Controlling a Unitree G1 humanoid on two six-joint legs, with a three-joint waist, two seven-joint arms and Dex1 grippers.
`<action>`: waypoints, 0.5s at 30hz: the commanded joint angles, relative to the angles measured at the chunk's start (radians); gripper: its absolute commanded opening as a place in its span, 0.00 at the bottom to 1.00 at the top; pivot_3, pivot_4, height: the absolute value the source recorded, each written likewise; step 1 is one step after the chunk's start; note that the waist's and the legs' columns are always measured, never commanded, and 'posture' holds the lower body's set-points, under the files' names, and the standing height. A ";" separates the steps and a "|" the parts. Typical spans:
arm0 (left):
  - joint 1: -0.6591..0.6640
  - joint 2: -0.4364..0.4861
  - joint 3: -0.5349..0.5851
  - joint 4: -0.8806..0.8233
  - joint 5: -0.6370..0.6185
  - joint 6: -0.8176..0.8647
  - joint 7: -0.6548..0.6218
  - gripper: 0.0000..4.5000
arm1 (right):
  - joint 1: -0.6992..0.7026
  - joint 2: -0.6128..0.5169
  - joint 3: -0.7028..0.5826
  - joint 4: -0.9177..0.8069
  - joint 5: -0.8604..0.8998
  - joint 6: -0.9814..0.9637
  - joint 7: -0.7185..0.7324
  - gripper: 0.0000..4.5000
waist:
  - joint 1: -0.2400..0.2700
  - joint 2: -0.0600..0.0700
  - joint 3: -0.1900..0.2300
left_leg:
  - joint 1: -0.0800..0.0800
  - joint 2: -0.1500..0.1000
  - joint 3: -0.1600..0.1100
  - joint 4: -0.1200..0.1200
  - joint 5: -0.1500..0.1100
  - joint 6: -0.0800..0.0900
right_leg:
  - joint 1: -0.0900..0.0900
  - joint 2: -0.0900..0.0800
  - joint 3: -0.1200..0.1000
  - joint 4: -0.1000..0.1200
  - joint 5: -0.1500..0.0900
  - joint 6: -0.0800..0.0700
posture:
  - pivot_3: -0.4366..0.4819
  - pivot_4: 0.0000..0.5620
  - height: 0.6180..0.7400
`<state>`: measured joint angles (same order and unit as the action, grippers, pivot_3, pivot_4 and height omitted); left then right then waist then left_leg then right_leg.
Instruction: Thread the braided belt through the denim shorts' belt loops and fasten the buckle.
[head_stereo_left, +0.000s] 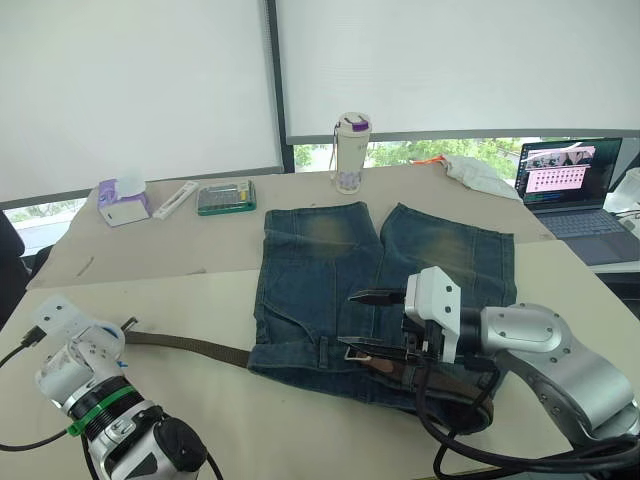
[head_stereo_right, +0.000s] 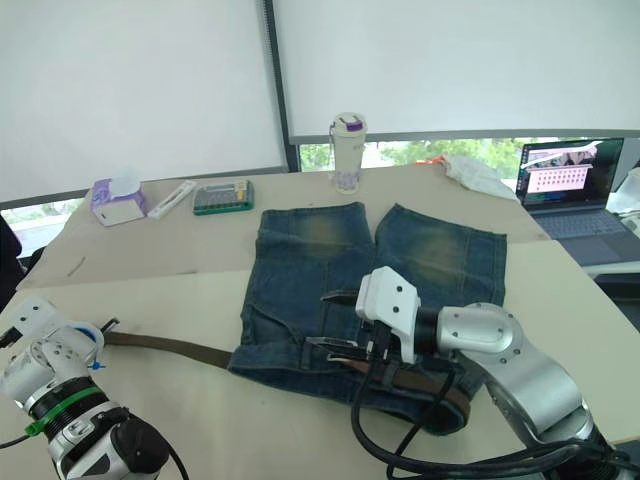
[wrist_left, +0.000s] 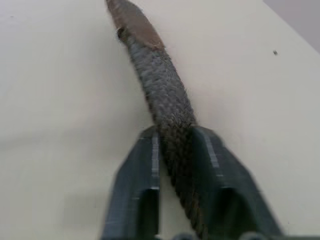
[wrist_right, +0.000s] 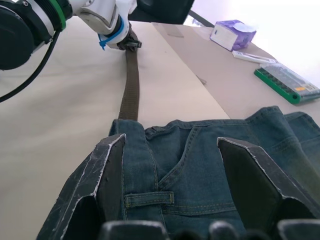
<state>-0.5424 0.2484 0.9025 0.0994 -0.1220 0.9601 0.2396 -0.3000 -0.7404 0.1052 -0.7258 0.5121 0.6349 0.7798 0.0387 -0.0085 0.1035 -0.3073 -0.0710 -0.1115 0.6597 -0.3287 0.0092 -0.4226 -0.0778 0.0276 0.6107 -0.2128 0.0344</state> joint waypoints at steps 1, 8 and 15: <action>0.066 0.067 -0.213 -0.041 0.025 -0.154 -0.138 0.01 | 0.011 -0.008 -0.040 -0.042 -0.001 0.030 -0.046 0.73 | -0.002 -0.001 0.001 | 0.000 0.000 0.000 0.000 0.000 0.000 | 0.000 0.000 0.000 0.000 0.000 0.000 | 0.48 0.27 1.00; 0.146 0.281 -0.730 -0.207 0.075 -0.550 -0.613 0.01 | 0.064 0.029 -0.092 -0.076 0.013 0.123 -0.186 0.73 | 0.004 -0.004 0.001 | -0.005 0.000 -0.003 0.000 0.000 0.000 | -0.001 -0.005 -0.004 -0.002 0.001 -0.001 | 0.48 0.27 1.00; 0.026 0.356 -1.061 -0.123 0.222 -1.118 -0.861 0.01 | 0.161 0.102 -0.207 -0.110 0.174 0.291 -0.297 0.73 | -0.003 0.000 0.001 | -0.007 0.000 -0.002 0.000 0.000 0.001 | -0.002 -0.009 -0.006 -0.004 0.001 -0.001 | 0.48 0.27 1.00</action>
<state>-0.4826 0.5841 -0.1325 -0.0406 0.0604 -0.0122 -0.5873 -0.1401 -0.6418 -0.0554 -0.7916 0.6356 0.8886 0.5053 0.0358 -0.0087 0.1049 -0.3146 -0.0708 -0.1138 0.6594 -0.3291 0.0107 -0.4249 -0.0870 0.0217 0.6070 -0.2122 0.0334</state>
